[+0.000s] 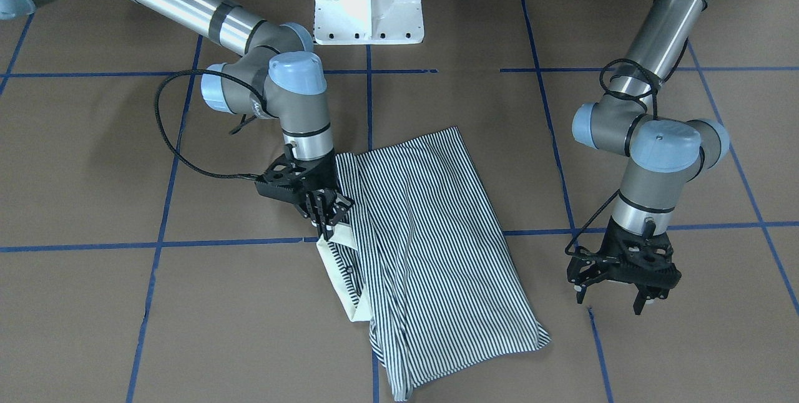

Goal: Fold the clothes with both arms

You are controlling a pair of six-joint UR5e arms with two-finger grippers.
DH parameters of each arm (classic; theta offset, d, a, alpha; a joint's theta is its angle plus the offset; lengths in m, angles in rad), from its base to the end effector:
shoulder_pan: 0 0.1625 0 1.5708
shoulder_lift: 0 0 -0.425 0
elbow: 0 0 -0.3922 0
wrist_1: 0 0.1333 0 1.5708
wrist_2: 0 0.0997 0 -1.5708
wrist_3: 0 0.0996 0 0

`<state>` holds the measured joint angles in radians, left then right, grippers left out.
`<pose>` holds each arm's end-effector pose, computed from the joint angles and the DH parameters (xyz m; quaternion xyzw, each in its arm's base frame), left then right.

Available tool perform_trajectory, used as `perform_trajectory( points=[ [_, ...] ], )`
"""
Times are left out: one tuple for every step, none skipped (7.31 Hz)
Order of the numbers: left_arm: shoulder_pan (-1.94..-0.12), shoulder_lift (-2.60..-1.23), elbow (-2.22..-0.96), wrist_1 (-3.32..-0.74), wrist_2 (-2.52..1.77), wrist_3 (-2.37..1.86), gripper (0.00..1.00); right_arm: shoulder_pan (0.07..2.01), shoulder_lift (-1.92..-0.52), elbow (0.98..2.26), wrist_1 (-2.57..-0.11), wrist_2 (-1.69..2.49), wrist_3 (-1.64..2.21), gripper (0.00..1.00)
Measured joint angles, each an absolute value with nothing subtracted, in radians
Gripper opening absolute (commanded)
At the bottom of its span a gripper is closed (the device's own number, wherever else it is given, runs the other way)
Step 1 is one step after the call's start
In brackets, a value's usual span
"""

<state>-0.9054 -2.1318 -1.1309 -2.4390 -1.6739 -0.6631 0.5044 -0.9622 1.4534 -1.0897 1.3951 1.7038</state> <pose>0.3681 -0.6683 0.4461 0.3453 0.3280 0.0255 0.8789 -0.5628 -0.4828 0.2991 0.1622 -0.4431 0.3149 0.8235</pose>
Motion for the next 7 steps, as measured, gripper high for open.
perform_trajectory(
  points=[
    [-0.899, -2.130, -1.137, -2.439, -1.674, -0.675, 1.00, 0.484, -1.033, 1.532, -1.090, 1.379, 1.704, 0.00],
    [-0.890, -2.129, -1.145, -2.439, -1.674, -0.685, 1.00, 0.462, -1.089, 1.592, -1.090, 1.363, 1.704, 0.00],
    [-0.885, -2.128, -1.151, -2.439, -1.675, -0.692, 1.00, 0.439, -1.120, 1.620, -1.091, 1.345, 1.704, 0.51],
    [-0.883, -2.128, -1.154, -2.439, -1.675, -0.696, 1.00, 0.419, -1.138, 1.630, -1.091, 1.333, 1.703, 1.00],
    [-0.883, -2.128, -1.154, -2.439, -1.675, -0.698, 1.00, 0.411, -1.144, 1.637, -1.094, 1.331, 1.696, 1.00],
    [-0.882, -2.128, -1.155, -2.438, -1.675, -0.699, 1.00, 0.408, -1.143, 1.656, -1.115, 1.337, 1.657, 1.00],
    [-0.881, -2.126, -1.155, -2.439, -1.676, -0.699, 1.00, 0.406, -1.141, 1.697, -1.177, 1.350, 1.589, 1.00]
  ],
)
